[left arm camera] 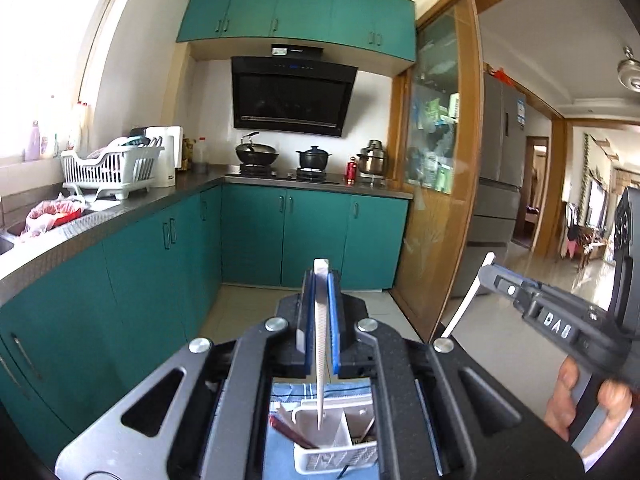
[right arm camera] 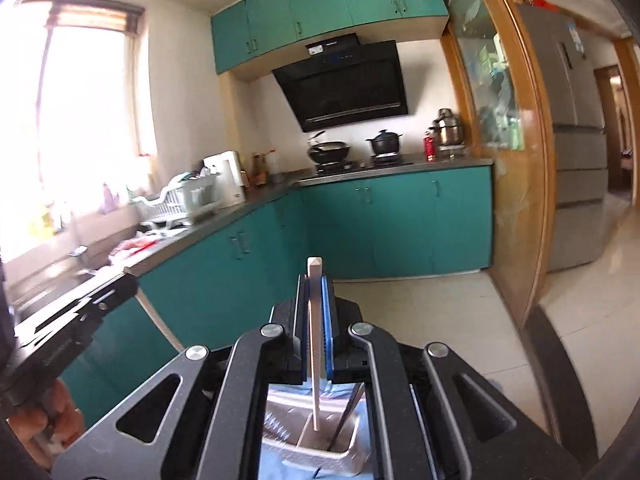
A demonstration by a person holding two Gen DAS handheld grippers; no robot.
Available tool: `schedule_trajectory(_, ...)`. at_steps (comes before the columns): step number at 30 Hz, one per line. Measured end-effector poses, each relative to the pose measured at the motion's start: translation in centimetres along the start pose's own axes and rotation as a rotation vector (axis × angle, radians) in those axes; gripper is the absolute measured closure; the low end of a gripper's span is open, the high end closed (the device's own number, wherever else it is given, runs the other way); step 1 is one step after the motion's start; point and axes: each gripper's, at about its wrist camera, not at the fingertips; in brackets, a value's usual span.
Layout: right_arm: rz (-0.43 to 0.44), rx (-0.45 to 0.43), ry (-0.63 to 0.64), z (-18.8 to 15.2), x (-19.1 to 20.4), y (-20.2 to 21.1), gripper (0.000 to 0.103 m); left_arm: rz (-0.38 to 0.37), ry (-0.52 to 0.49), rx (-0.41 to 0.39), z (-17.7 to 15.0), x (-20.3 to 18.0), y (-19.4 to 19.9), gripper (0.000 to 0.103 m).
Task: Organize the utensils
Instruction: 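Lift both white chopsticks and insert them into the white holder, then open both tools and withdraw them from the white holder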
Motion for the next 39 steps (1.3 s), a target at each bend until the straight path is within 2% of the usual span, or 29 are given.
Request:
schedule_trajectory(7,0.006,0.126,0.056,-4.9,0.1,-4.6,0.096,0.036,0.000,0.095,-5.5,0.6,-4.5,0.097)
schedule_trajectory(10,0.061,0.215,0.054,-7.0,0.1,-6.3,0.096,0.041,0.018,0.152,-7.7,1.1,-5.8,0.097)
schedule_trajectory(14,0.084,0.302,0.100,-8.5,0.8,-7.2,0.096,0.041,0.021,0.191,-9.5,1.5,-6.5,0.097)
schedule_trajectory(16,0.091,0.324,0.121,-8.9,1.2,-7.1,0.090,0.038,0.032,0.205,-9.8,1.8,-6.7,0.096)
schedule_trajectory(18,0.088,0.322,0.115,-8.7,1.0,-6.7,0.078,0.039,0.041,0.209,-10.3,2.3,-6.5,0.097)
schedule_trajectory(21,0.106,0.306,0.077,-7.9,0.2,-5.8,0.078,0.042,0.055,0.219,-10.7,2.7,-6.2,0.096)
schedule_trajectory(26,0.061,0.303,-0.007,-6.4,-1.9,-5.1,0.078,0.046,0.087,0.213,-11.2,3.6,-5.0,0.087)
schedule_trajectory(28,0.032,0.328,-0.040,-6.5,-2.6,-5.5,0.078,0.051,0.090,0.204,-11.5,3.8,-4.2,0.083)
schedule_trajectory(32,-0.059,0.368,0.012,-7.4,-2.2,-6.4,0.081,0.053,0.074,0.190,-12.2,3.8,-2.6,0.078)
schedule_trajectory(34,-0.070,0.419,0.012,-8.1,-2.1,-7.6,0.084,0.049,0.065,0.192,-12.7,3.6,-1.9,0.074)
schedule_trajectory(39,-0.072,0.603,-0.070,-10.4,-2.6,-11.4,0.085,0.034,0.094,0.214,-14.4,4.0,-0.4,0.069)
Point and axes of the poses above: each gripper's, at about its wrist camera, not at the fingertips, and y roughly against the way its jaws point, x to its left, z to its top, and after that the axes turned 9 degrees about -x, right-handed
